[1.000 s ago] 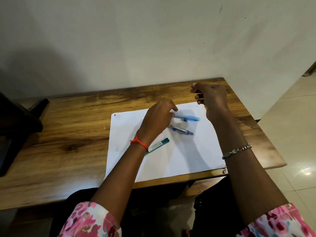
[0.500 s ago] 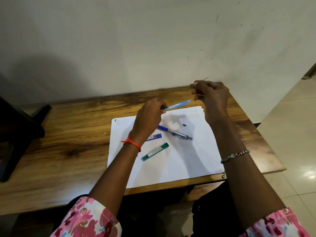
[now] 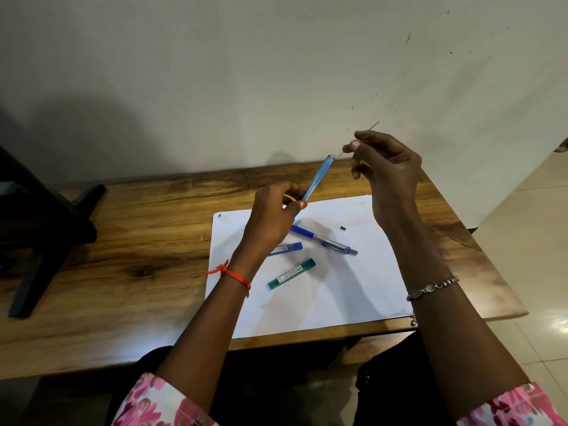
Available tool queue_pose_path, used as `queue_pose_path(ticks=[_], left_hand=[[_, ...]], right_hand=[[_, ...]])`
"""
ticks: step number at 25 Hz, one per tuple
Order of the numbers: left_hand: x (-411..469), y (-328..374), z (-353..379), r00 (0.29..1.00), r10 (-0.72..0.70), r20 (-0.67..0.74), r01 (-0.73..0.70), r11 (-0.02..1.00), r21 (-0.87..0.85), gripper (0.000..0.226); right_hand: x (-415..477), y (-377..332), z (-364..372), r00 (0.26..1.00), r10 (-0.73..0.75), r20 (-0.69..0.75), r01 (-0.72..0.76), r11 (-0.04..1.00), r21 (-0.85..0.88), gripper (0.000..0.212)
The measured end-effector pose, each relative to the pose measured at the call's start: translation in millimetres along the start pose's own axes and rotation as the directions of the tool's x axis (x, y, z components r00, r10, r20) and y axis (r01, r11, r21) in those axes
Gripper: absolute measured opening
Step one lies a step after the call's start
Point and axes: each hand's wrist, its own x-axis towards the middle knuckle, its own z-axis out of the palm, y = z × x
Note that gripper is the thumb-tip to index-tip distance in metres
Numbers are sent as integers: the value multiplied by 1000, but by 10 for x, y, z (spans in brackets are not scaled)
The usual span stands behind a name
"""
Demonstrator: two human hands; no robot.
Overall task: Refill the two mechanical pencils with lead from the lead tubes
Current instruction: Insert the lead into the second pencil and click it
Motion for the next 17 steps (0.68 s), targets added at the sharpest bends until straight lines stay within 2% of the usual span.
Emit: queue_pose_path(ticks=[17], left_hand=[[28, -2, 30, 999, 22, 27, -22, 1000, -4, 16]], right_hand=[[15, 23, -30, 998, -8, 57, 12, 998, -61, 12]])
